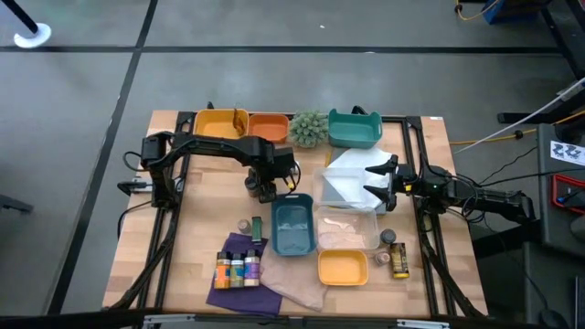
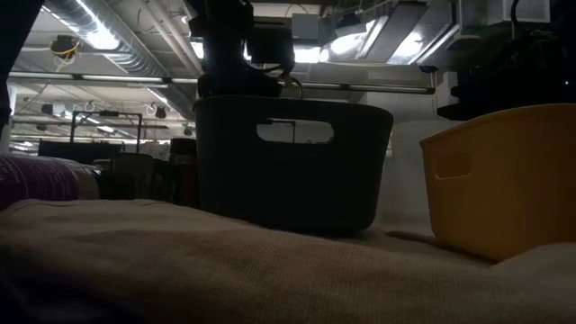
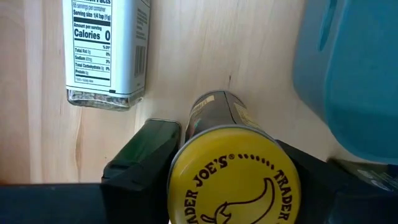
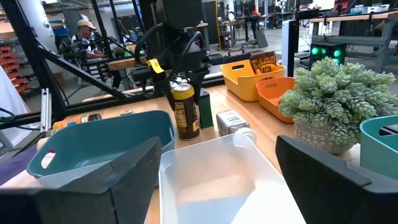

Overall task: Sort spices by type
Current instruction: Put the top yellow seasoning bottle into the orange bin

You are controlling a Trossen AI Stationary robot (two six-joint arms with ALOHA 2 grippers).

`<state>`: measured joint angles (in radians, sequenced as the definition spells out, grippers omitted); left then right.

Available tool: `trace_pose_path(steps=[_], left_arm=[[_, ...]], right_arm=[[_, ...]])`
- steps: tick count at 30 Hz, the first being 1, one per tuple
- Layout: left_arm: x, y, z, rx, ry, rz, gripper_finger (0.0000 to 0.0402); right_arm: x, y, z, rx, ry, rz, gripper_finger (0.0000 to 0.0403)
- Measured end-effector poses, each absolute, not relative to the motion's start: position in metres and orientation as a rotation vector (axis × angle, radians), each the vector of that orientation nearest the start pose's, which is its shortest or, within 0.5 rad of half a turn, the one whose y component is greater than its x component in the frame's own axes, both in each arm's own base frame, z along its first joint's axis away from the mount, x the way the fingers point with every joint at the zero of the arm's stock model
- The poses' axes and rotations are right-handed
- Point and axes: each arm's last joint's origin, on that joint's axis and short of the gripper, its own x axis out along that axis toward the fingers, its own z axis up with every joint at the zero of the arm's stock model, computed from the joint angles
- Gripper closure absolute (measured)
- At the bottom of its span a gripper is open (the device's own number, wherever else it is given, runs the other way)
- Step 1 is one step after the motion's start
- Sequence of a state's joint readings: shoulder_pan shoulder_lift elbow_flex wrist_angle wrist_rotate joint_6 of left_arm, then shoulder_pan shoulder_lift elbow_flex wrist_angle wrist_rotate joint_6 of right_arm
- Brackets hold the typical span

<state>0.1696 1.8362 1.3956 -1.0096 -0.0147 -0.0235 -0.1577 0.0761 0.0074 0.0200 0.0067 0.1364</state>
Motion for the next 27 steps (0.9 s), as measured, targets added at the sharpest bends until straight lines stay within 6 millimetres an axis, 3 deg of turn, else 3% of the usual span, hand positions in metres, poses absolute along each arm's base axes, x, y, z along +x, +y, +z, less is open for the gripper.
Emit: trace_pose_path(steps=[6,12,20,27], left_arm=[[0.343,0.059,0.215,-0.137,1.449,0.167,0.019],[0.346,0.063,0.233,-0.142,1.436,0.174,0.019],[0.351,0.071,0.267,-0.14,1.388,0.181,0.0189],[0.349,0.092,0.299,-0.17,1.321,0.232,0.0189]], right_arm=[[0.101,-0.016,0.162,0.14,0.037,-0.167,0.0086],[0.101,-0.016,0.162,0.14,0.037,-0.167,0.0086],[0.101,-0.016,0.162,0.14,0.037,-0.167,0.0086],[0.101,-0.016,0.162,0.139,0.037,-0.167,0.0086]])
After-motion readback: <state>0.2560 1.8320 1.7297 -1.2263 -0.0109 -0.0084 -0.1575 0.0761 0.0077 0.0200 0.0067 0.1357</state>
